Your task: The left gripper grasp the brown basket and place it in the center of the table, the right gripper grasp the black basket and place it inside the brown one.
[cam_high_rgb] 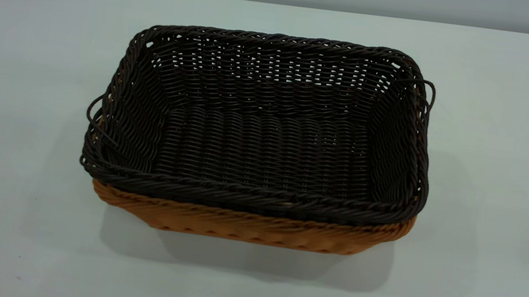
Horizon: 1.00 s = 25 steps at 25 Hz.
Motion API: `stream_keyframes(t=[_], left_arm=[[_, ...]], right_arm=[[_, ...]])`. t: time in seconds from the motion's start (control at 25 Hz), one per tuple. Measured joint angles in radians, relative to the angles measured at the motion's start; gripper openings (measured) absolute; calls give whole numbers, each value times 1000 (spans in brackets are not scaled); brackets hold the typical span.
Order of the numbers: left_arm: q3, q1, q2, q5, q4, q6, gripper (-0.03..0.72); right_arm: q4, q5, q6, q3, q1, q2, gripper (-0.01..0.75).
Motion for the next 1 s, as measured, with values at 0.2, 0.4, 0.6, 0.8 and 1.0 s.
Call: stream_keyframes(t=[0.2,0.4,0.6,0.8,1.0], left_arm=[[62,0,-146,4,0,0,580],[75,0,-250,14,0,8,580],[75,0,-318,19,0,31,580],[110,0,-360,19,0,33,580],[180,0,-384,33,43,30,580]], right_arm=[[-100,61,37,10,0,-109,594],[-108,80,39,30,0,-184,594],[-109,80,39,30,0,-185,594],[-109,80,39,30,0,-185,594],[-109,80,39,30,0,-185,594]])
